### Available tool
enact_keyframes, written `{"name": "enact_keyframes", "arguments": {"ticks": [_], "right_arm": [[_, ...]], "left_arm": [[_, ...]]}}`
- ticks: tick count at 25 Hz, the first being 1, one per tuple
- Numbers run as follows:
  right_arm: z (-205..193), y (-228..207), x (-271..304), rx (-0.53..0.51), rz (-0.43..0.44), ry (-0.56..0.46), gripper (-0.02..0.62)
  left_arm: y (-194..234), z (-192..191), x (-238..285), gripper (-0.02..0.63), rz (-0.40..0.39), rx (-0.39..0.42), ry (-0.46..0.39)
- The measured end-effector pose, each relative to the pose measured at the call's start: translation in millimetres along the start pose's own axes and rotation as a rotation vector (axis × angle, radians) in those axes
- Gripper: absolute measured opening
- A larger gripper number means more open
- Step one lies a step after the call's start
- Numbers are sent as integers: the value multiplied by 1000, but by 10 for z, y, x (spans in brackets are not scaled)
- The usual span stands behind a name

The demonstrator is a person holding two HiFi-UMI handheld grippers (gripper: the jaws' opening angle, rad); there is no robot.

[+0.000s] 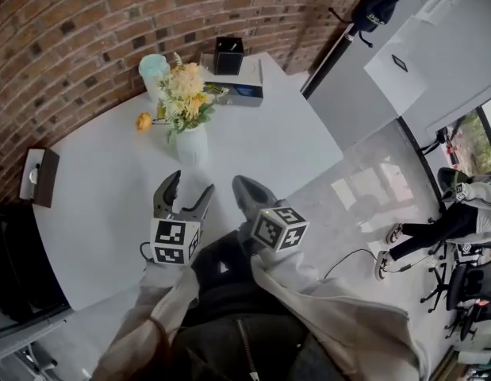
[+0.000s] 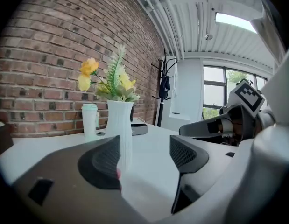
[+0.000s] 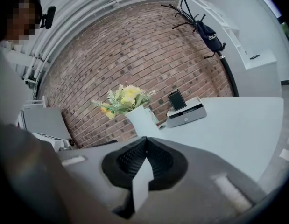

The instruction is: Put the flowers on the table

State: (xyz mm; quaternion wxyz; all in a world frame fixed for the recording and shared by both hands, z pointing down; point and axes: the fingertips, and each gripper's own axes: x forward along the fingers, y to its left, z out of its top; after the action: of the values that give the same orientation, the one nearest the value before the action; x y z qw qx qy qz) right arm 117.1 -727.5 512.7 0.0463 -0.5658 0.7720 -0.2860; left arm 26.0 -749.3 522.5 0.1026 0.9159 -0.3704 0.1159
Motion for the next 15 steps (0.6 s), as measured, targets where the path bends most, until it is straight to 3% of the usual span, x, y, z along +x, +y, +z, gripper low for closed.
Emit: {"name": "enact_keyframes", "arguments": {"ticks": [3,8,12,15], "right_arm": [[-30,113,-141,6,-21,-29,-2],[-217,266,-363,28,-60,-55,-2],[-411,358,-528,47,-89,-60,-2],[-523,424,-636,55,-106,-61,-2]], "left_arm": [[-74,0,-140,236,-17,-6,9],[-219,-45,-358,96,-60,25,21],[-379,-137,-543,17,-108,28,29],[-511,-214,-677,5,-154,17,40]]}}
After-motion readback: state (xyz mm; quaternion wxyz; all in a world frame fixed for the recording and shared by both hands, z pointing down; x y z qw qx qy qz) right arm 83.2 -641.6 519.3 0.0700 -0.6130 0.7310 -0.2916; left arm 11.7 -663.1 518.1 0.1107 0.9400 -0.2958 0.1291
